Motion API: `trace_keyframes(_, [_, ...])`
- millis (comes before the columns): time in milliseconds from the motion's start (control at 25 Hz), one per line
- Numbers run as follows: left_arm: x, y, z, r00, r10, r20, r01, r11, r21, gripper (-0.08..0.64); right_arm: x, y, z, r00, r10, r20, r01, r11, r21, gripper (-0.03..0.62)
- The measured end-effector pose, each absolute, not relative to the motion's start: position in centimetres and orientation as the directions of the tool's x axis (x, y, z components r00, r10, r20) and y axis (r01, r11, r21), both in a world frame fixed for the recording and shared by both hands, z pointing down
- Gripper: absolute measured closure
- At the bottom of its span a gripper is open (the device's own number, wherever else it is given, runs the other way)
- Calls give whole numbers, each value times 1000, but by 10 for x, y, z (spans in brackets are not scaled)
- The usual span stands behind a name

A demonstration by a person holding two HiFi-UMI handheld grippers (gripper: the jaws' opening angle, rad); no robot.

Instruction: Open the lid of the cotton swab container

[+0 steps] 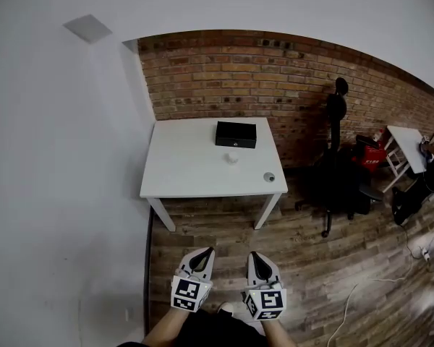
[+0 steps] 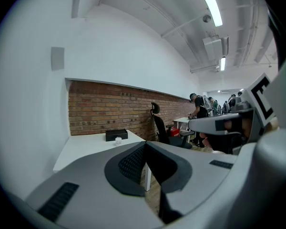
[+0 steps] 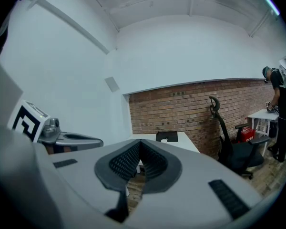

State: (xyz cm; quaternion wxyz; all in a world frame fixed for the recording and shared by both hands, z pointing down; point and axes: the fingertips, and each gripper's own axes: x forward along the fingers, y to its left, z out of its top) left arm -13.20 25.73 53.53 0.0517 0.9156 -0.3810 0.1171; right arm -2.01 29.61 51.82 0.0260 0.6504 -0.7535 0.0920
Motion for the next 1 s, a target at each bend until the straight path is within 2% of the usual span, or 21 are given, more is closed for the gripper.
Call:
trace_keyframes(480, [-137,236,552,651,-707,278,-741,-671,27,549,-32,259,535,-241,-950,198,-968,221,-114,574])
trace_keyframes(1000, [-108,143,557,707,-650,278,-684,-729,35,549,-13,170,539,-197,-955,221,-979,181,-91,574])
